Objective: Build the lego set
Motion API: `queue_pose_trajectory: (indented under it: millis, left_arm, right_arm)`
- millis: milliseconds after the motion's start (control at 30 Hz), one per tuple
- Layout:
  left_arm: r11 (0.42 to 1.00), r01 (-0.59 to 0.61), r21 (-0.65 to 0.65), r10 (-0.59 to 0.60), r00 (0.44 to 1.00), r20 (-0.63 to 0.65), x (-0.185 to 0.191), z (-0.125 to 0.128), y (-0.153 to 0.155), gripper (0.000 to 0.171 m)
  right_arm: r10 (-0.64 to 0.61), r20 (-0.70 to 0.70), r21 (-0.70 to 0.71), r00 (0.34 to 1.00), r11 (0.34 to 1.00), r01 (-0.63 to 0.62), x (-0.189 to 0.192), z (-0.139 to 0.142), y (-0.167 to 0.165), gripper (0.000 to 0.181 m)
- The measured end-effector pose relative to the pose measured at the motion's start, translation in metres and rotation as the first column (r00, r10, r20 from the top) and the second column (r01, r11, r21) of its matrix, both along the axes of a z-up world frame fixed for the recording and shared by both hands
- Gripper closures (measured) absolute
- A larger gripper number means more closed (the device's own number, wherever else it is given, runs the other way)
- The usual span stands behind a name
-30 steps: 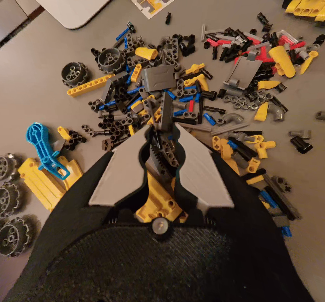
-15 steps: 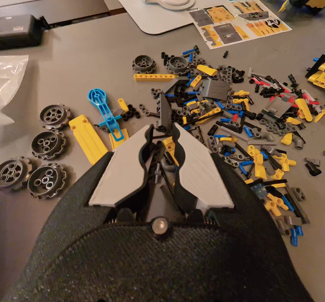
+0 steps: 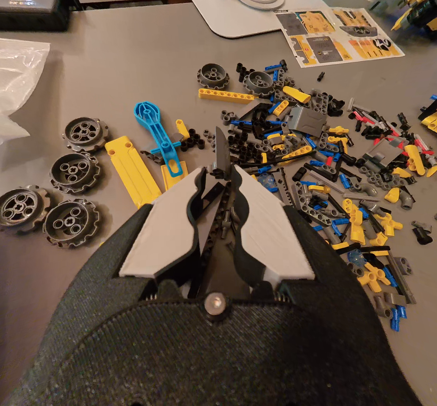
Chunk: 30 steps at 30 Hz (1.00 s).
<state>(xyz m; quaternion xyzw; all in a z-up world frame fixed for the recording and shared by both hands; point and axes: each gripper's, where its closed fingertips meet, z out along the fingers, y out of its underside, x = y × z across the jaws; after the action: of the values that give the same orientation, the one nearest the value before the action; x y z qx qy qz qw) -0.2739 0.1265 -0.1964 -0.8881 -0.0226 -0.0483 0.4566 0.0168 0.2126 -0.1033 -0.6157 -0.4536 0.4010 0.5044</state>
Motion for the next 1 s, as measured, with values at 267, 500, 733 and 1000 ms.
queue_pose_trajectory:
  millis: [267, 500, 733, 1000]
  left_arm:
    - [0.996, 0.01, -0.087, -0.016, 0.998, -0.064, 0.002, -0.016, 0.0, 0.155]
    - [0.998, -0.015, -0.069, 0.01, 0.998, -0.06, -0.003, -0.013, -0.001, 0.153]
    - [0.996, -0.074, 0.042, 0.076, 0.995, -0.061, -0.015, 0.008, 0.0, 0.144]
    - [0.989, -0.084, 0.118, 0.095, 0.991, -0.097, -0.017, 0.023, 0.001, 0.144]
  right_arm:
    - [0.0, 0.002, 0.005, 1.0, 1.0, 0.0, 0.0, 0.0, 0.0, 0.139]
    - [-0.001, 0.002, 0.009, 1.0, 1.0, 0.001, 0.0, 0.001, -0.001, 0.139]
    - [0.0, 0.0, 0.009, 1.0, 1.0, 0.0, 0.0, 0.001, -0.001, 0.139]
    - [0.001, 0.003, 0.011, 1.0, 1.0, -0.001, 0.0, 0.001, -0.002, 0.139]
